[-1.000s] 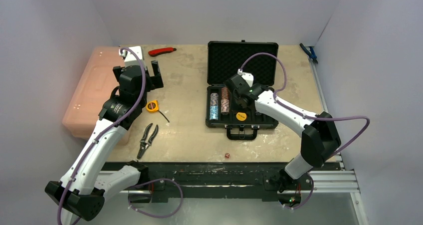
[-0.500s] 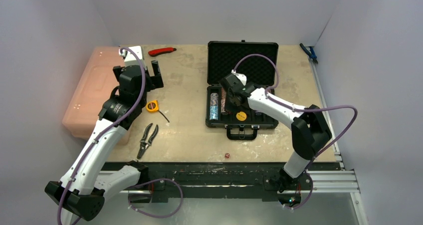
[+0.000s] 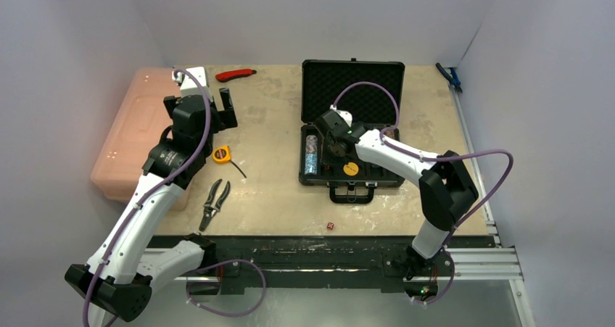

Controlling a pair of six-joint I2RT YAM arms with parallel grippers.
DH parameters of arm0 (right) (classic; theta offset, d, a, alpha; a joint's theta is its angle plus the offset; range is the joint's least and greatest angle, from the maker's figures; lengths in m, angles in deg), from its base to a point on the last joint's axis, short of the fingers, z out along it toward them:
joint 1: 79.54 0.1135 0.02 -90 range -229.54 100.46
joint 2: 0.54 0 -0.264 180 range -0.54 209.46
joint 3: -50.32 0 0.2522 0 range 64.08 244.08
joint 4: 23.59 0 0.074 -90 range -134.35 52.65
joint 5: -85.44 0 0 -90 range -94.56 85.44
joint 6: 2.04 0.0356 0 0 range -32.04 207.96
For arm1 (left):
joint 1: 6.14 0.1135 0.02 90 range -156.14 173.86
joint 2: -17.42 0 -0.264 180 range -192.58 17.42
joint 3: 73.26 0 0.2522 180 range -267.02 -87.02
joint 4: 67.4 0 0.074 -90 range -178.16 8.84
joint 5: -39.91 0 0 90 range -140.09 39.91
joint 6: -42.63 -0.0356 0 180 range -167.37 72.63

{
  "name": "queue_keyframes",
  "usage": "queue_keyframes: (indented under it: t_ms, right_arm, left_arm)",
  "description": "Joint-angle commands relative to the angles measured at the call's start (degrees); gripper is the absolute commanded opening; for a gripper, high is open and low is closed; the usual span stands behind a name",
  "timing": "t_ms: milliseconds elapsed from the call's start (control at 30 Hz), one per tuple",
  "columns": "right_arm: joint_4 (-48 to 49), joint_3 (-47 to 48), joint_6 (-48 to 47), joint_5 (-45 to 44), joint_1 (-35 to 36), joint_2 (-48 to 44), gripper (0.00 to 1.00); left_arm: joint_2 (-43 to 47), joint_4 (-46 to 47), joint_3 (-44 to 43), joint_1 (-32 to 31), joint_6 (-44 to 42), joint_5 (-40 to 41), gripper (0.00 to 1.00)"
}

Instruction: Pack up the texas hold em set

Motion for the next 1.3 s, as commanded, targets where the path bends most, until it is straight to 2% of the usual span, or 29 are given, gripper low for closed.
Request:
queue_keyframes:
  t_ms: [0, 300, 533, 767, 1133, 1267]
  right_arm:
    - [1.5, 0.1, 0.6, 0.3, 0.2, -0.1, 0.0]
    - [1.5, 0.1, 0.5, 0.3, 0.3, -0.2, 0.2]
    - [0.9, 0.2, 0.4, -0.3, 0.2, -0.5, 0.28]
    - [0.2, 0.4, 0.3, -1.0, 0.2, -1.1, 0.41]
    - [-2.9, 1.2, -0.7, -3.0, 0.2, -6.5, 0.43]
    - [-4.3, -0.2, -0.7, -5.1, 0.2, -9.8, 0.45]
  left_arm:
    - [1.0, 0.6, -2.3, 0.3, -0.9, 0.2, 0.96]
    - [1.0, 0.5, -2.3, 0.3, -0.9, 0.3, 0.96]
    - [1.2, 0.6, -2.3, 0.3, -0.9, 0.2, 0.96]
    - [1.0, 0.5, -2.3, 0.3, -0.7, -0.2, 0.96]
    - [0.8, 0.7, -1.8, 0.3, -0.3, -3.1, 0.96]
    - [-1.0, 0.4, -2.1, 0.1, -0.2, -8.3, 0.95]
